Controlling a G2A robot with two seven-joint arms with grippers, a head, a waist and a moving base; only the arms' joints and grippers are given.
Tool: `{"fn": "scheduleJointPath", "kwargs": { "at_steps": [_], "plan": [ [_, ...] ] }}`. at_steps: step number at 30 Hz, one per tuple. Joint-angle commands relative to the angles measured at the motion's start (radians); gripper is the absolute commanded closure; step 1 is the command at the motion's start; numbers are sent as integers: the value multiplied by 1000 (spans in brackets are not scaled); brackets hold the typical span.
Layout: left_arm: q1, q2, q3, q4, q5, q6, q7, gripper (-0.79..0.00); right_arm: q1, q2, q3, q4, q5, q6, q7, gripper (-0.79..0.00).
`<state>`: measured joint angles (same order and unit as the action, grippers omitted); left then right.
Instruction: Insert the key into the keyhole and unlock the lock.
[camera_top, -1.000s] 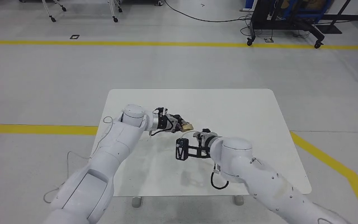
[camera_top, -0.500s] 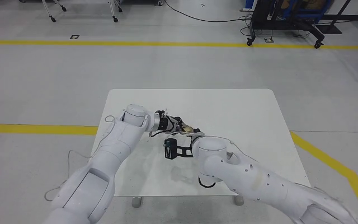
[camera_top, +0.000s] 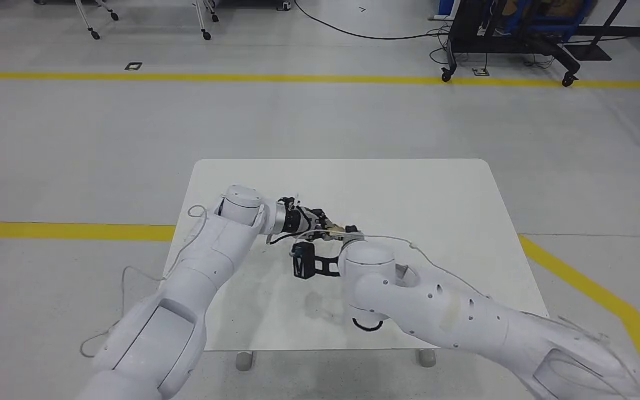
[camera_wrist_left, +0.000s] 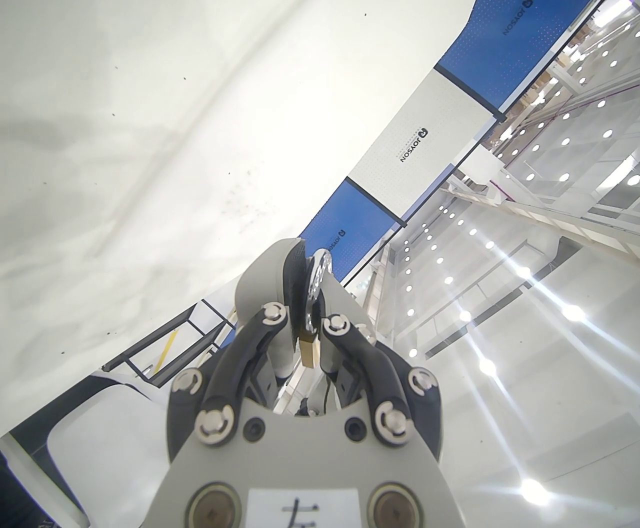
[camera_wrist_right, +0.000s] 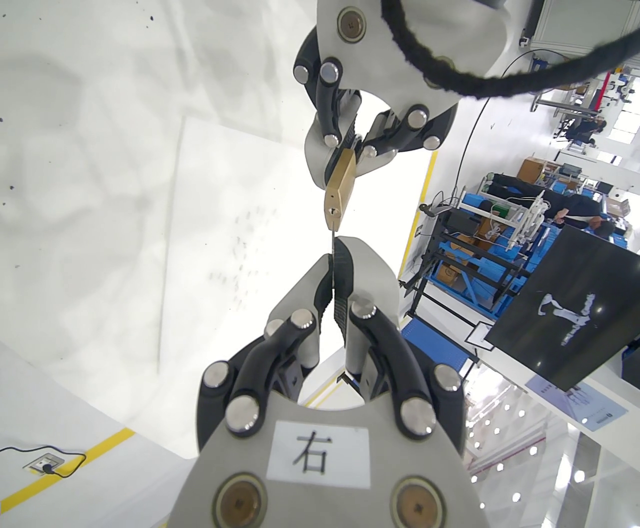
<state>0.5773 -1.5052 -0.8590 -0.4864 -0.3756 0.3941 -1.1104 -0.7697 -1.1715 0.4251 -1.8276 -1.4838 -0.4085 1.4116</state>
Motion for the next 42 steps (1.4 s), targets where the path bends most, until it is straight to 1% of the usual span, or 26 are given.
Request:
{"fn": "scheduleJointPath", "kwargs": {
  "at_steps": [1,11,15,21,28,34,42],
  "plan": [
    [1,-1,1,0,-1,-1,-1,0,4,-2,-6,3,-1,0,0,0],
    [0,-5,3,9,-7,5,-27,0,24,-14,-34,29,-16,7,7,0],
    [-1,-7,2,14,-14,14,-32,0,28,-14,-32,17,-13,9,9,0],
    [-8,-10,-3,41,-44,79,-90,0,20,5,-26,-27,-20,7,7,0],
    [-21,-13,-1,62,-46,83,-118,0,19,29,-60,-58,-39,17,17,0],
    [-27,-16,5,72,-39,80,-116,0,30,44,-85,-78,-37,34,34,0],
    [-28,-19,10,78,-35,70,-120,0,61,45,-120,-61,-3,41,41,0]
  ]
}}
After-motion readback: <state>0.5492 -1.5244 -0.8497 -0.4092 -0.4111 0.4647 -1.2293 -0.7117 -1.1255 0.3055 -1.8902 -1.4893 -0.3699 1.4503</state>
